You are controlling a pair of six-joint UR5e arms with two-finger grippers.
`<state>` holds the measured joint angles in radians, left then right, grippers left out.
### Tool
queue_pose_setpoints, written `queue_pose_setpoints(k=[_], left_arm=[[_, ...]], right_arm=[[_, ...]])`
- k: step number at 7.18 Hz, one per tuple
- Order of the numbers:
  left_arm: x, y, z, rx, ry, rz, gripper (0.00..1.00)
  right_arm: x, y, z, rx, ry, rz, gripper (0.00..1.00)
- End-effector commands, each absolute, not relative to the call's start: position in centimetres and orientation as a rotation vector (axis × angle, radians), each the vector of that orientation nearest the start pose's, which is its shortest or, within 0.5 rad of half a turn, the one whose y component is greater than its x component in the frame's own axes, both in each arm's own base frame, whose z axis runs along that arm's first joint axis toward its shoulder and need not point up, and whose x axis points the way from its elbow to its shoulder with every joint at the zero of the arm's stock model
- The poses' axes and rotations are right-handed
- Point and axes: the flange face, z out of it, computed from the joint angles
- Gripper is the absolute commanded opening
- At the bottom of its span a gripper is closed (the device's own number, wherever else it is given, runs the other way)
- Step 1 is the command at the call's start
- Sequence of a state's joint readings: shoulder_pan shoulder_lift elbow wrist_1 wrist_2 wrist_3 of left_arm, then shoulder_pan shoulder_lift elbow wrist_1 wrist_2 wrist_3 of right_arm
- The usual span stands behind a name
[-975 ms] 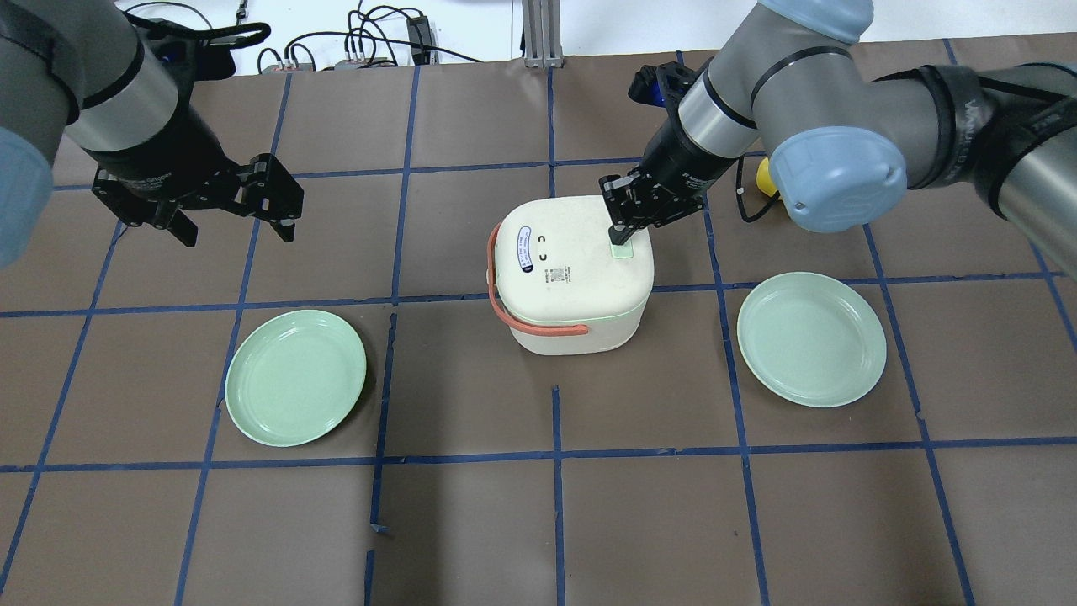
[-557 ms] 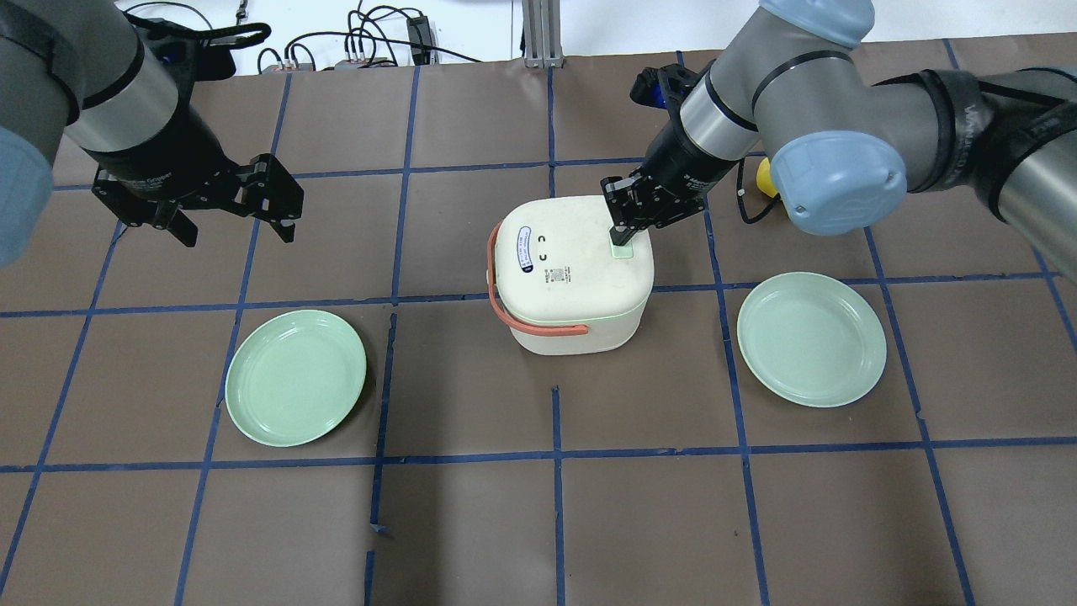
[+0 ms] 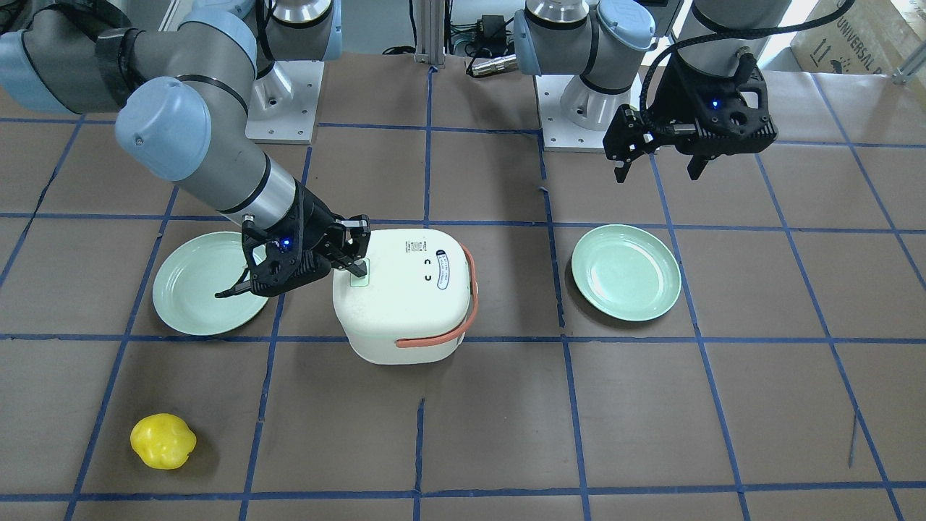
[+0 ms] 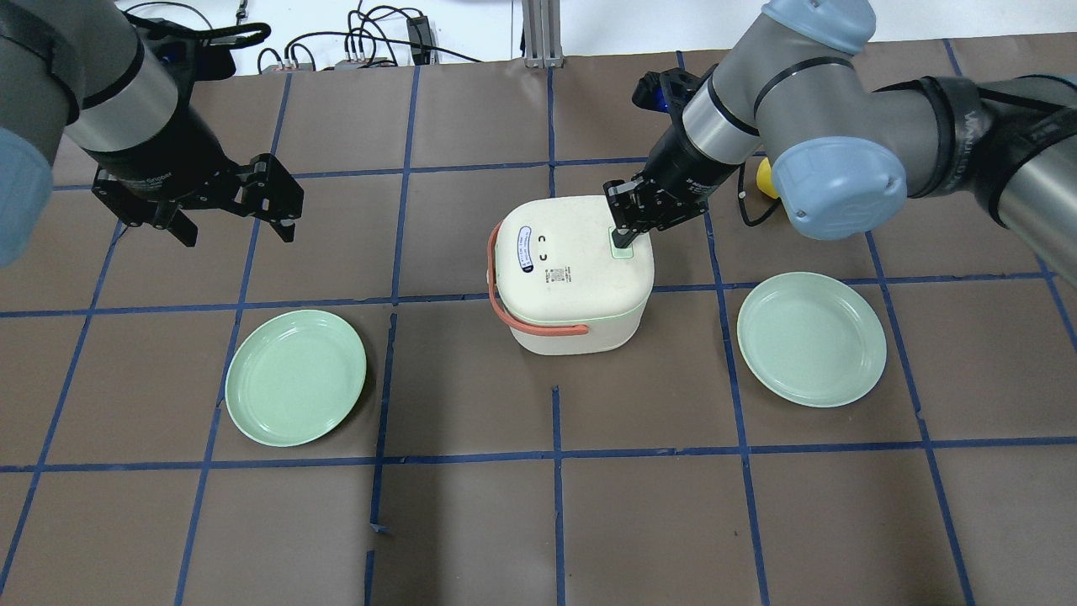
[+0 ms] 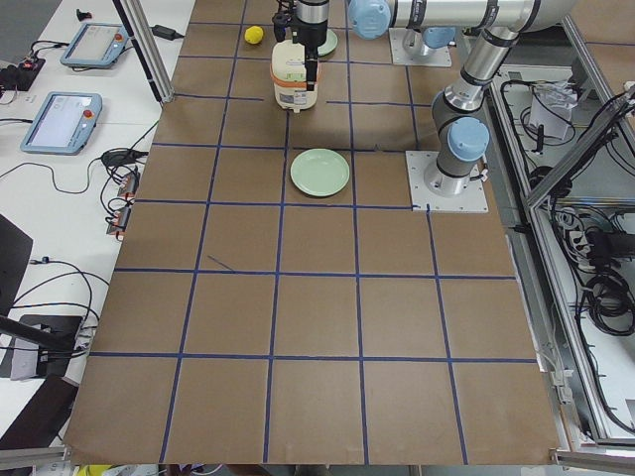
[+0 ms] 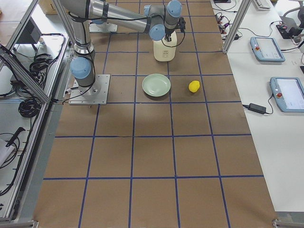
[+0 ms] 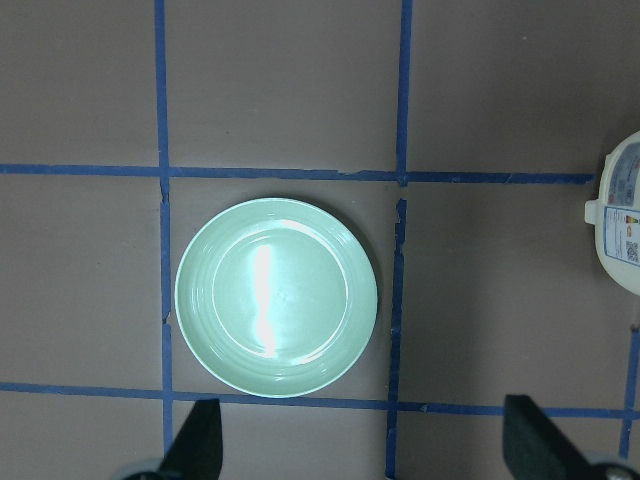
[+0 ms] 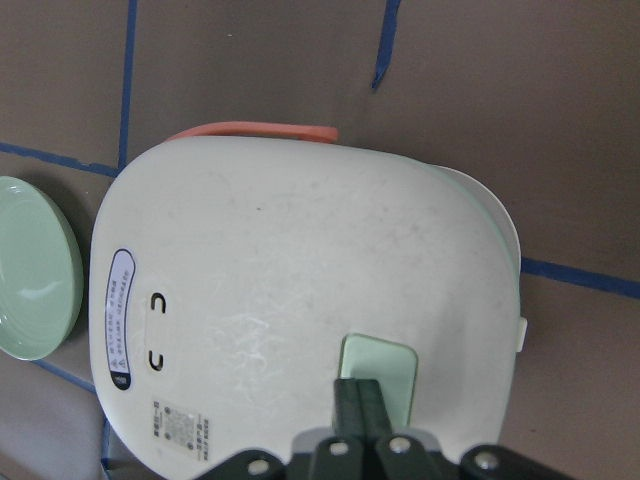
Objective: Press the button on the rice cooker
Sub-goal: 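Press down on the green lid button with the right gripper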
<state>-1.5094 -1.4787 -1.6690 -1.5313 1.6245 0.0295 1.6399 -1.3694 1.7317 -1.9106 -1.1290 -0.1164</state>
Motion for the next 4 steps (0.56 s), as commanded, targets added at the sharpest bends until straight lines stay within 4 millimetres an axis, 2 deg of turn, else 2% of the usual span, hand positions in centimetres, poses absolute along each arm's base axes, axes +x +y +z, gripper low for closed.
queue_pose_setpoints(k=[1,3,4], left_arm=[[-9.97,-46.31,48.73,-0.051,3.086,-0.048,1.00],[-9.97,-46.31,48.73,-0.051,3.086,-0.048,1.00],[-9.98,-46.30,48.71,-0.051,3.086,-0.046,1.00]], right_arm=[[21.33,-53.44,34.15,-0.247,2.688,0.008,0.08],[21.33,-53.32,33.81,-0.248,2.687,0.002,0.08],[21.25,-53.59,34.28,-0.247,2.688,-0.011,0.08]])
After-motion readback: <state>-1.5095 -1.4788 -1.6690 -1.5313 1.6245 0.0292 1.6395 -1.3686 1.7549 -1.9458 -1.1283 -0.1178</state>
